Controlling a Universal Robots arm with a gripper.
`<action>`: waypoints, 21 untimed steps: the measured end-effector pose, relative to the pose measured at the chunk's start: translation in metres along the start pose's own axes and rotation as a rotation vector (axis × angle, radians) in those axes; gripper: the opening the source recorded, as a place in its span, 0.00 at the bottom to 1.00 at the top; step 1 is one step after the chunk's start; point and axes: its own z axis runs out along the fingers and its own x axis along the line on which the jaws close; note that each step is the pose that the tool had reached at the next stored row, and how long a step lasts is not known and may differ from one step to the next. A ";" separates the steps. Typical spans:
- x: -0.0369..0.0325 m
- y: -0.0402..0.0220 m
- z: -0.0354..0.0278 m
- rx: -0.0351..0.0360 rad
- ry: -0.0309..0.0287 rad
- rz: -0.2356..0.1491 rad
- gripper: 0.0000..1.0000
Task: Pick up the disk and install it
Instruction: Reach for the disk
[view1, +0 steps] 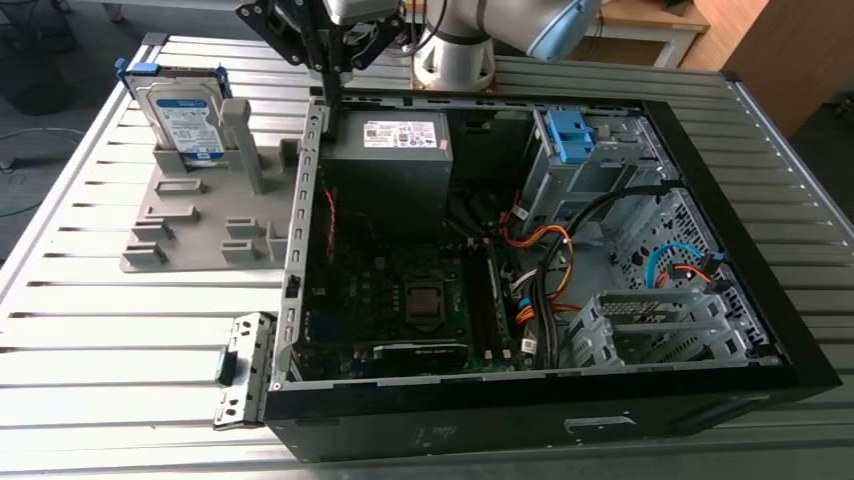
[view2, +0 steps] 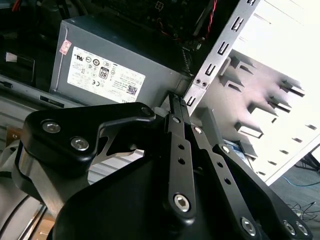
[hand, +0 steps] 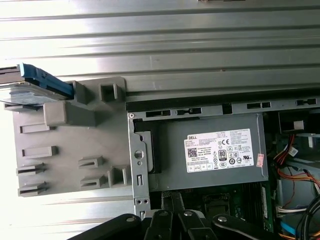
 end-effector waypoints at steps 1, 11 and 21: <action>0.0003 0.0000 0.0000 0.0000 -0.0001 0.000 0.11; 0.0037 -0.0003 -0.0001 0.0000 0.0000 0.000 0.11; 0.0069 -0.0005 -0.0002 0.0000 -0.0001 0.000 0.11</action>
